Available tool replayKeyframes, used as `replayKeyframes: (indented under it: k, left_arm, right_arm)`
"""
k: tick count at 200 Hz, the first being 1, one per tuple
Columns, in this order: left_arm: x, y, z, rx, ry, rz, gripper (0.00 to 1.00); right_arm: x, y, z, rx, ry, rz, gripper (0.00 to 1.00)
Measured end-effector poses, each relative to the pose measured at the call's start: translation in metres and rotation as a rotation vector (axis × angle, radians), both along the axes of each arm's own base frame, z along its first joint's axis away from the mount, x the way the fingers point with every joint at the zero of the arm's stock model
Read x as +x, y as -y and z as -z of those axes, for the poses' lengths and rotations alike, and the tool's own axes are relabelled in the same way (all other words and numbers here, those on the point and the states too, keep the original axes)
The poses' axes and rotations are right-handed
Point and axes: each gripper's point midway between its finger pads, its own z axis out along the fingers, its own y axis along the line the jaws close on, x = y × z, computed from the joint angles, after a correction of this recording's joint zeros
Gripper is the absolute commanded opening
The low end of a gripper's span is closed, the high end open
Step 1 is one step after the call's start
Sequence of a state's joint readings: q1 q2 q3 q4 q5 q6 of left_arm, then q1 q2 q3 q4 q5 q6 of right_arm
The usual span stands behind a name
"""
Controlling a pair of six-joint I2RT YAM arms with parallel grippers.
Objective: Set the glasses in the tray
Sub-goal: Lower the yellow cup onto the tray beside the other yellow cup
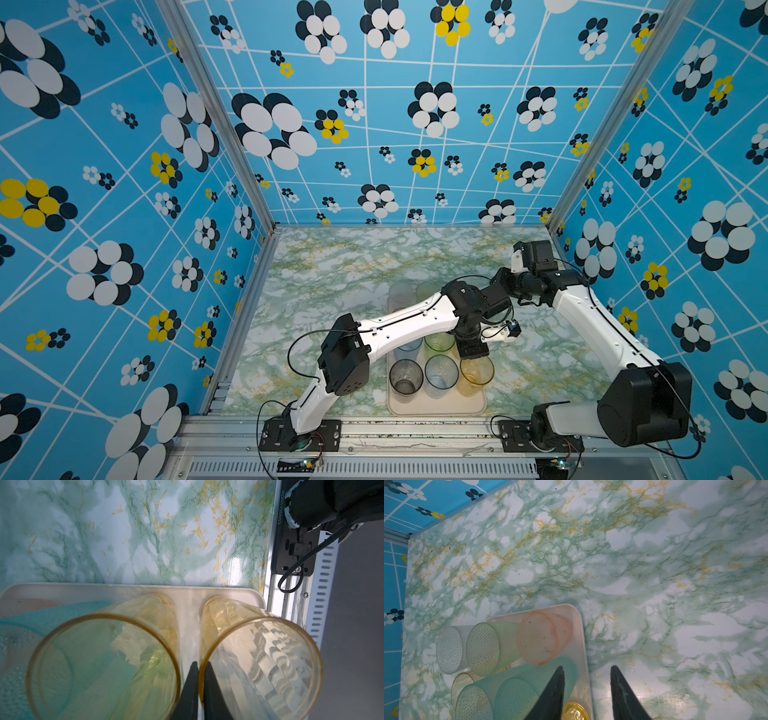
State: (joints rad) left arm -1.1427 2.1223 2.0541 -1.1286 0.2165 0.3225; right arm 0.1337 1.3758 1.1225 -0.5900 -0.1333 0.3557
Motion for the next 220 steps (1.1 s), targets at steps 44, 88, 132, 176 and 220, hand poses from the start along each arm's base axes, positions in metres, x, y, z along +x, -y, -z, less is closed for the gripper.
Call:
replayKeyframes:
  k: [44, 88, 132, 176, 220]
  left_arm:
    - [0.0, 0.0, -0.001, -0.001, -0.001, 0.0, 0.13]
    - [-0.002, 0.0, -0.006, -0.016, -0.005, 0.003, 0.15]
    - [-0.005, 0.001, -0.011, -0.029, -0.015, 0.008, 0.15]
    - [-0.006, 0.001, -0.011, -0.031, -0.019, 0.01, 0.15]
    - [-0.007, 0.0, -0.016, -0.042, -0.021, 0.012, 0.15]
  right_arm:
    - [0.0, 0.0, 0.0, 0.001, 0.0, 0.0, 0.39]
    - [0.0, 0.001, 0.0, 0.001, -0.001, 0.002, 0.39]
    - [0.0, 0.001, 0.0, 0.003, 0.0, 0.001, 0.39]
    - [0.0, 0.001, 0.0, 0.003, -0.001, 0.001, 0.39]
    - [0.0, 0.001, 0.0, 0.003, -0.001, 0.001, 0.4]
